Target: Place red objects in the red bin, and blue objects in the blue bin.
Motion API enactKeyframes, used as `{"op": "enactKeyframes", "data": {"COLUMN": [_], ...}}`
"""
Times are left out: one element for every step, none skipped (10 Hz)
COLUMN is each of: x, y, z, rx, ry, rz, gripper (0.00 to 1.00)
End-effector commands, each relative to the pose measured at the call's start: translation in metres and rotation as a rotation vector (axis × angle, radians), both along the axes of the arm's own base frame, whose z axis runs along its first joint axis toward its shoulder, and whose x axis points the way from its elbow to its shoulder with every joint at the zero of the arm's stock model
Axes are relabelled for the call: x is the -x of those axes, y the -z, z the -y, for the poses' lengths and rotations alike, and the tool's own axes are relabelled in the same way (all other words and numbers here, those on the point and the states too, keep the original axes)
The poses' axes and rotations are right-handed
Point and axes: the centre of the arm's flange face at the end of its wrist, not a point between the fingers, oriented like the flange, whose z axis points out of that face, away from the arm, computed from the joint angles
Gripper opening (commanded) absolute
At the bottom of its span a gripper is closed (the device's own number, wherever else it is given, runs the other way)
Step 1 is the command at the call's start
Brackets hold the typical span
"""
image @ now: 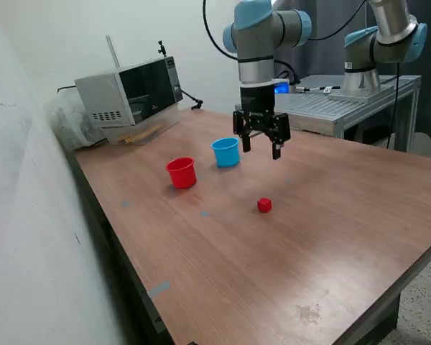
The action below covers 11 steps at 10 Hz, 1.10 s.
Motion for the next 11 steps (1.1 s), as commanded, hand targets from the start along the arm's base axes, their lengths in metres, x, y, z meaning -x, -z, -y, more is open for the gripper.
{"op": "enactKeyframes", "data": {"x": [0.008, 0.016, 0.025, 0.03, 0.034, 0.035, 0.034, 0.033, 0.034, 0.034, 0.035], "y": [0.049, 0.065, 0.074, 0.077, 0.078, 0.085, 0.096, 0.102, 0.102, 0.104, 0.104], "z": [0.012, 0.013, 0.012, 0.012, 0.011, 0.011, 0.011, 0.01, 0.007, 0.005, 0.004], "rx": [0.008, 0.01, 0.01, 0.012, 0.013, 0.012, 0.01, 0.009, 0.009, 0.009, 0.009], "ry": [-0.006, -0.006, -0.003, -0.002, -0.001, 0.0, -0.002, -0.002, -0.002, 0.001, 0.001], "rz": [0.041, 0.043, 0.042, 0.033, 0.028, 0.037, 0.051, 0.057, 0.055, 0.057, 0.055], "gripper": [1.0, 1.0, 1.0, 1.0, 1.0, 1.0, 1.0, 1.0, 1.0, 1.0, 1.0]}}
